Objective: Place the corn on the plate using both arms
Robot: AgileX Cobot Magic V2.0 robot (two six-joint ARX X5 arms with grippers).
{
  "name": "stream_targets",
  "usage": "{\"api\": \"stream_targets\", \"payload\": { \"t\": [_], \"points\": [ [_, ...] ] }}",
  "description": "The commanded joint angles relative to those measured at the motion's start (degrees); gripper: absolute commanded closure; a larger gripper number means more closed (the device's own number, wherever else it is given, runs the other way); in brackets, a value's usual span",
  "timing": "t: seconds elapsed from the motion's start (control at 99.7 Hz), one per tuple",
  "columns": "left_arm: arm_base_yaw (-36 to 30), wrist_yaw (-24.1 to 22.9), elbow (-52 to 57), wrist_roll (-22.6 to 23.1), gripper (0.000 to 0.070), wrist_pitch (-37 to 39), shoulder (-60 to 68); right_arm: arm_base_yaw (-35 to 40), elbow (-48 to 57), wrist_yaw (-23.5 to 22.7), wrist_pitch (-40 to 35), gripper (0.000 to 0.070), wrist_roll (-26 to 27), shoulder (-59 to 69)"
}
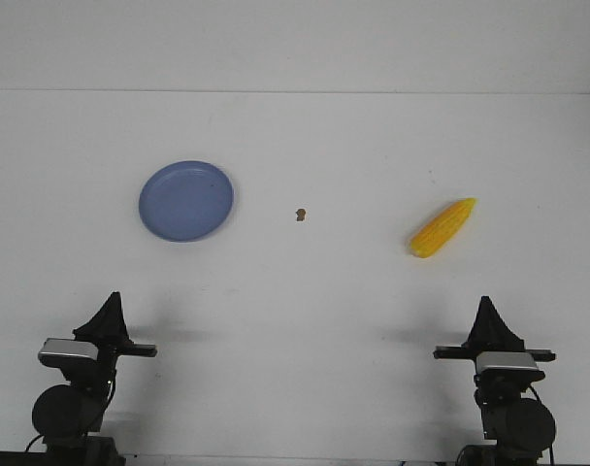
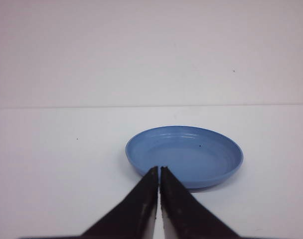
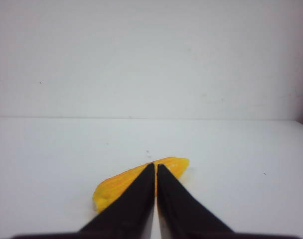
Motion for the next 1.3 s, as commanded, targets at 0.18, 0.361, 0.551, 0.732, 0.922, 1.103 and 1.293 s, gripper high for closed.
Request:
{"api": "stream_targets", "payload": {
  "t": [0.18,0.361,0.551,0.732,0.922,1.103,1.293],
  "points": [
    [-0.02,-0.11,-0.87,0.46,0.0684,0.83,-0.07,0.02,-0.11,0.04,1.18,0.0686,0.39,-0.02],
    [0.0,-0.11,2.25,-1.53,0.0684,0.33,-0.04,0.02,0.55,0.02,3.23,0.0686,0.7,-0.02],
    [0.02,-0.2,11.02,-7.74,0.0684,-7.48,2.58,0.02,6.62,0.09,-2.86,0.0686,5.49,0.02],
    [0.02,-0.2,22.71,-7.74,0.0684,-16.22,11.17,0.02,16.33,0.11,-12.35,0.0686,5.49,3.39],
    [0.02,-0.2,35.89,-7.74,0.0684,-22.75,23.28,0.02,28.96,0.04,-22.56,0.0686,5.35,13.07],
    [0.02,-0.2,47.82,-8.09,0.0684,-31.39,35.06,0.02,42.29,0.02,-35.95,0.0686,5.22,25.75],
    [0.02,-0.17,56.76,-8.83,0.0684,-40.76,46.38,0.02,50.71,0.02,-44.61,0.0686,1.97,37.46]
  ]
}}
